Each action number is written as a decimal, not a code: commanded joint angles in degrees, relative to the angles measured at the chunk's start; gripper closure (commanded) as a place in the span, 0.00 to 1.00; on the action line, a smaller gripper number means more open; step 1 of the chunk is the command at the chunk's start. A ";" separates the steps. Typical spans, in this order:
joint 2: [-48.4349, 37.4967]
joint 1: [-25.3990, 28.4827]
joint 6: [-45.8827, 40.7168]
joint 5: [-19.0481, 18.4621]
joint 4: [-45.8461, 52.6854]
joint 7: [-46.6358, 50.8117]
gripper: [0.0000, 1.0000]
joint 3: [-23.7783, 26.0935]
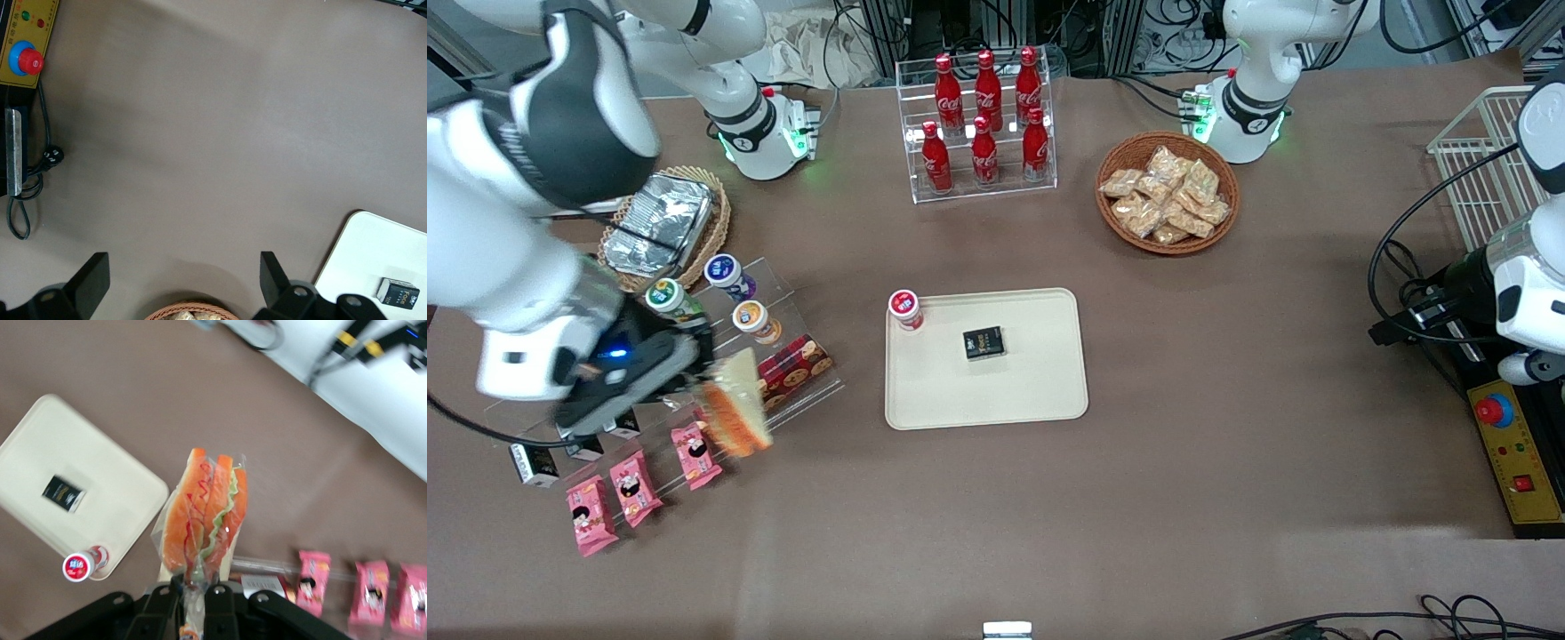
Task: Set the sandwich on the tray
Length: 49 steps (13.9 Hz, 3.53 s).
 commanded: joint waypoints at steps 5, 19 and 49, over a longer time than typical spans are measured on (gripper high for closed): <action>7.65 14.16 7.36 -0.98 -0.21 -6.20 1.00 -0.98; 18.21 24.48 36.01 -15.49 -15.84 -9.10 1.00 -1.34; -3.49 9.54 8.37 5.69 -13.13 -1.31 0.01 -13.89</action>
